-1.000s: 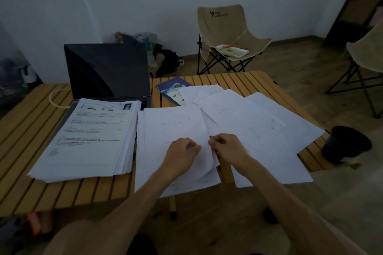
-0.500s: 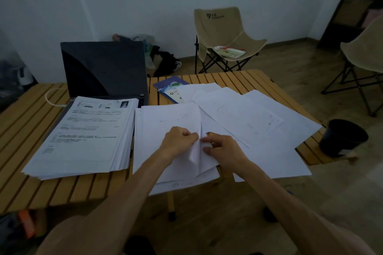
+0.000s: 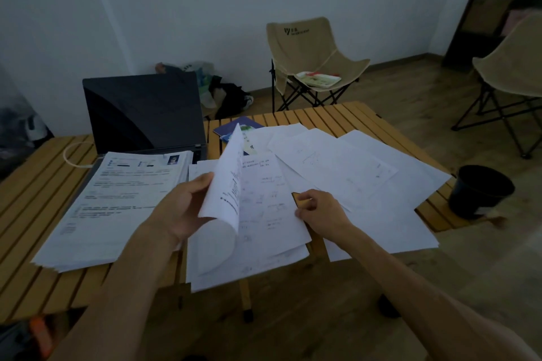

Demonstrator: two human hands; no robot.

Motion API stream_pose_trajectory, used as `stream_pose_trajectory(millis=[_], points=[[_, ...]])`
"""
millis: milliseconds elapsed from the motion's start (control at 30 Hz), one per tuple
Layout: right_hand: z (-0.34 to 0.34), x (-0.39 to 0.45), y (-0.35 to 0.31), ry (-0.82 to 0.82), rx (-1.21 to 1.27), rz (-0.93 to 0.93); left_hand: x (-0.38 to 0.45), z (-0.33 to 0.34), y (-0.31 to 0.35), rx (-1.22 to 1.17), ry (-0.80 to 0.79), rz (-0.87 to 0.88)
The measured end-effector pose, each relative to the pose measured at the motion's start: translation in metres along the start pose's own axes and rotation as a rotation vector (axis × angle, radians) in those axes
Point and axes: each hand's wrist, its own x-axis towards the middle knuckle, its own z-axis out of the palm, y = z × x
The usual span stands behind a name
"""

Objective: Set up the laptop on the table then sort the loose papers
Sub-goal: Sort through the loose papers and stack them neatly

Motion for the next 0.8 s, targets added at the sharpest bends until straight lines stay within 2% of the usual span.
stream_pose_trajectory(millis=[167,333,500,667,733,800], points=[[-0.003,-0.005,0.0,0.05,0.04,0.025,0.0,0.017,-0.016,-0.028,-0.042,-0.007],[-0.004,-0.008,0.0,-0.016,0.036,-0.017,-0.001,0.023,-0.034,0.068,0.041,-0.063],[-0.005,-0.009,-0.002,-0.103,0.023,-0.036,-0.008,0.002,-0.01,-0.005,0.178,0.062],[-0.001,-0.008,-0.006,-0.075,-0.01,-0.049,-0.023,-0.013,0.01,-0.032,0.292,0.215],[0.002,-0.005,-0.005,-0.055,-0.047,-0.04,-0.031,-0.004,0.012,0.005,0.295,0.24],[0.007,-0.002,-0.005,0.015,-0.148,-0.057,-0.022,-0.014,0.009,-0.056,0.249,0.233]])
